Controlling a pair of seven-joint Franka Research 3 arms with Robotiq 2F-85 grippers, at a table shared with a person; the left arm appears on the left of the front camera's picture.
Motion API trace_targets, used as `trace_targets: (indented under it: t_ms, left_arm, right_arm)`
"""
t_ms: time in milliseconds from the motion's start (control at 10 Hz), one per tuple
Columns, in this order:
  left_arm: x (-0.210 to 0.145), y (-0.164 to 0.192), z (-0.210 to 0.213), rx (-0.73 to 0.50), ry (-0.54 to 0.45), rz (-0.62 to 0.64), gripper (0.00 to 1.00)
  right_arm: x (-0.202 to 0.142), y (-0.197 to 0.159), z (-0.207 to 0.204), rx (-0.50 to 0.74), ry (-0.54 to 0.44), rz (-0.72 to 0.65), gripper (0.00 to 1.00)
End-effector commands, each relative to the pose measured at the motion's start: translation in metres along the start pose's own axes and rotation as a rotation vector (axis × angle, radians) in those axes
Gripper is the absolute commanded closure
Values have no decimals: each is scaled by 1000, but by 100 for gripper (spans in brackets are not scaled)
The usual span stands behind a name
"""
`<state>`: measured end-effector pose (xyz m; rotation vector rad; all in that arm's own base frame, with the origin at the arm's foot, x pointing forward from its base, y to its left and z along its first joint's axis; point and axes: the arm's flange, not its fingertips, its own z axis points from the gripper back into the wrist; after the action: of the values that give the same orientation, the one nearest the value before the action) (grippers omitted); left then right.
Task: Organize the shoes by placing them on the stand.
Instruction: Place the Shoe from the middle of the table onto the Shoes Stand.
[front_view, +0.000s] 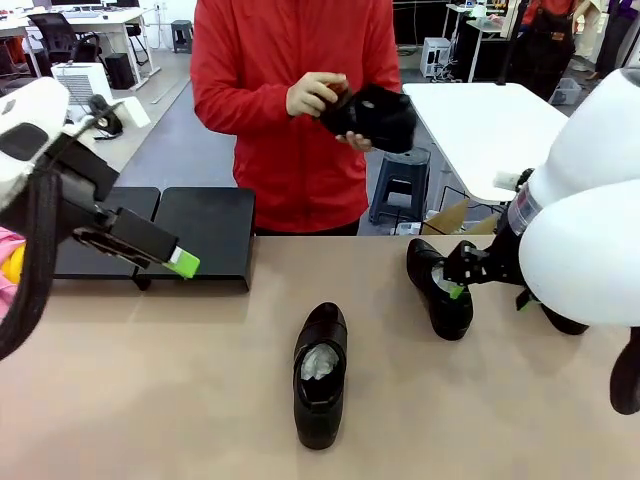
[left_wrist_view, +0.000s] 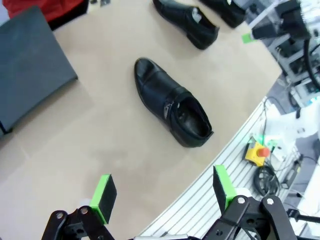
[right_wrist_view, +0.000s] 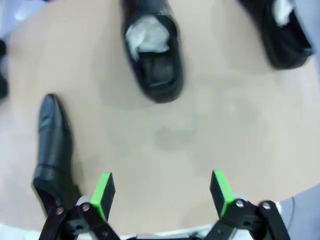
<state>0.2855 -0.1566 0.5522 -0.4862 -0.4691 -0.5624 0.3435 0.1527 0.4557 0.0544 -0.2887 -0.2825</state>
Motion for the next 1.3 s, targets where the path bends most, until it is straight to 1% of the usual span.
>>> trace_targets:
  t_ms: [0, 100, 200, 300, 400, 500, 600, 800, 900, 1000, 1200]
  left_arm:
    - [-12, -57, -32, 87, 79, -20, 0]
    - [-12, -86, -51, 128, 90, -13, 0]
    - [-10, -110, -68, 182, 79, -8, 0]
    - [-6, -130, -84, 188, 107, 62, 0]
    - [-1, -142, -101, 244, 110, 107, 0]
    - [6, -151, -121, 257, 95, 145, 0]
    - [12, -160, -138, 269, 111, 194, 0]
    - [26, -165, -177, 343, 139, 262, 0]
    - [31, -166, -197, 357, 157, 295, 0]
    - [32, -168, -214, 335, 167, 339, 0]
    - [30, -168, -245, 329, 176, 374, 0]
  right_arm:
    - [32, -31, 9, -104, -37, -161, 0]
    - [46, -55, 16, -96, -68, -250, 0]
    - [55, -76, 20, -95, -82, -322, 0]
    - [60, -93, 21, -76, -75, -369, 0]
    - [61, -103, 19, -72, -69, -388, 0]
    - [63, -109, 17, -75, -64, -414, 0]
    - [65, -110, 19, -68, -70, -353, 0]
    - [65, -110, 19, -68, -70, -353, 0]
    - [65, -110, 19, -68, -70, -353, 0]
    - [65, -110, 19, -68, -70, -353, 0]
    - [65, -110, 19, -68, -70, -353, 0]
